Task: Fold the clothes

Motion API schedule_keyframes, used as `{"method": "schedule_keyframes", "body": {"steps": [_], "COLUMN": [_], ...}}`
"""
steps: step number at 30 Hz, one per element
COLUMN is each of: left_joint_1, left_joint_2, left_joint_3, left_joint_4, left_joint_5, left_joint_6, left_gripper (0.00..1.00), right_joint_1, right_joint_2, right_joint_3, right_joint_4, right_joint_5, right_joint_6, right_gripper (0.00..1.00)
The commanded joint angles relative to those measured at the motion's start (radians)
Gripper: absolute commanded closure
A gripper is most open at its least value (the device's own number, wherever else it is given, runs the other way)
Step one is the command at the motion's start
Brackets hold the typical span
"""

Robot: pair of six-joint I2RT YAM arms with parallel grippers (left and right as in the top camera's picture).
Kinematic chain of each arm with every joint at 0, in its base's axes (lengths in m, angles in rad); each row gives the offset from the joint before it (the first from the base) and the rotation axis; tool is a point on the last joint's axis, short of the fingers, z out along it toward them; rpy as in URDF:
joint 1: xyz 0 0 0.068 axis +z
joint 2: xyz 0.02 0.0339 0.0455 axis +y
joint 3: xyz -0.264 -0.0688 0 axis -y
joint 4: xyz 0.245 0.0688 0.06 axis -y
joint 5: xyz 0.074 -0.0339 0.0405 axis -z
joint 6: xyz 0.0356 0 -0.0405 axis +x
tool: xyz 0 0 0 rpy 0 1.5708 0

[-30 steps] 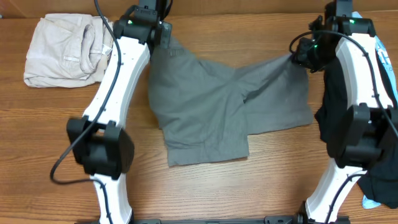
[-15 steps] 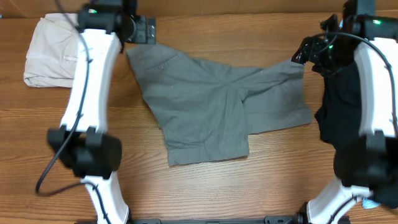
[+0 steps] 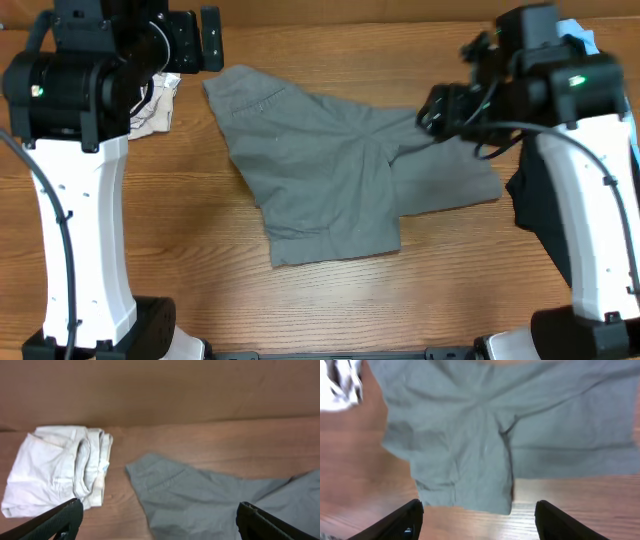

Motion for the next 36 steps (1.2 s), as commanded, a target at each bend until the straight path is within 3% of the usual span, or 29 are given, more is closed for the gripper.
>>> {"method": "schedule_keyframes", "body": {"steps": [1,16,36], "left_joint_1": [-0.002,-0.002,-0.002], "left_joint_2": [0.023,0.069,0.193], "left_joint_3": [-0.007,-0.014,-0.014], "left_joint_4": [-0.01,-0.012,-0.046], "left_joint_5": [0.008,0.007,0.043], "left_joint_6": [0.006,0.013,0.013], "left_gripper": [0.0,0.0,0.0], "right_joint_1": [0.072,0.192,0.193], "right_joint_2": [-0.06,-0.087,-0.086], "right_joint_3": [-0.133,-0.723,-1.08], "right_joint_4": [0.049,0.421,0.777], "right_joint_5": [0.05,-0.043,-0.109], "right_joint_6": [0.055,0.08,0.175], "right_gripper": [0.23,0.19,0.25]}}
